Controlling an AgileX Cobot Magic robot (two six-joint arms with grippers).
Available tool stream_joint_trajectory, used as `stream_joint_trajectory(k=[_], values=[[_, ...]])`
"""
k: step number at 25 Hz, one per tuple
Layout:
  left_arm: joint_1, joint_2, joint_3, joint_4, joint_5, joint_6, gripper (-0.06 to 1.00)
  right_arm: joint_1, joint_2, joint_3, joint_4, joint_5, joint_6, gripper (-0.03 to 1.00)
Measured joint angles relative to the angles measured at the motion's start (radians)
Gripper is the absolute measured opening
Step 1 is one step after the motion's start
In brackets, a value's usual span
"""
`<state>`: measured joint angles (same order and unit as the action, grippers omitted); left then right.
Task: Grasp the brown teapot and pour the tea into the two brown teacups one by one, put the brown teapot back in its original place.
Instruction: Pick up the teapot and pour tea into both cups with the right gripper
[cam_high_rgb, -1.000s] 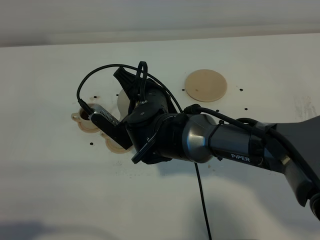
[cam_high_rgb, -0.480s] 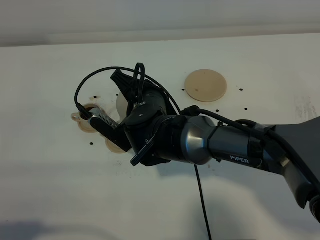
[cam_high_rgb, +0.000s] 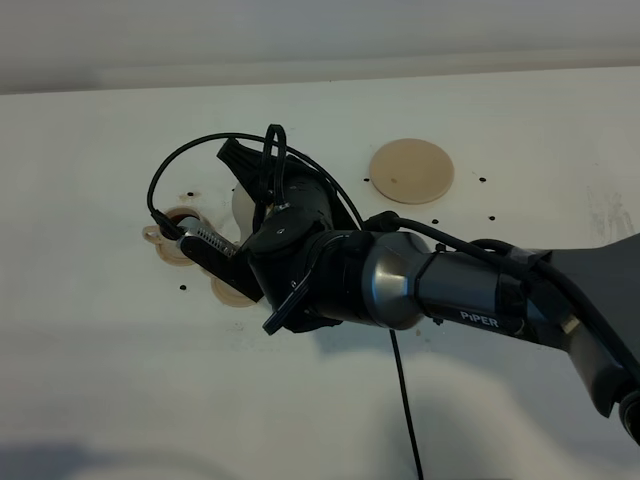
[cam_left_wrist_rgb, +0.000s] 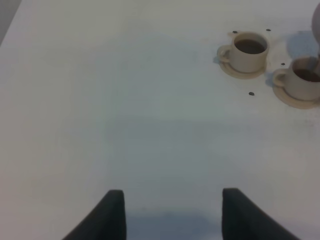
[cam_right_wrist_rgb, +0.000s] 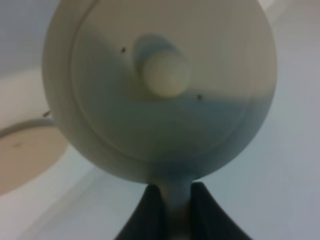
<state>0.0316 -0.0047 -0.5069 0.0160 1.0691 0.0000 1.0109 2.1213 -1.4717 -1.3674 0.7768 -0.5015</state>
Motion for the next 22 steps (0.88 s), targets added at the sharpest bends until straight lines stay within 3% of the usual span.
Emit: stream_joint_trajectory(k=[22], values=[[0.0,0.0,0.0,0.0,0.0,0.0,0.42,0.0,0.0,0.0,-0.013,0.0,-0.077,0.09]])
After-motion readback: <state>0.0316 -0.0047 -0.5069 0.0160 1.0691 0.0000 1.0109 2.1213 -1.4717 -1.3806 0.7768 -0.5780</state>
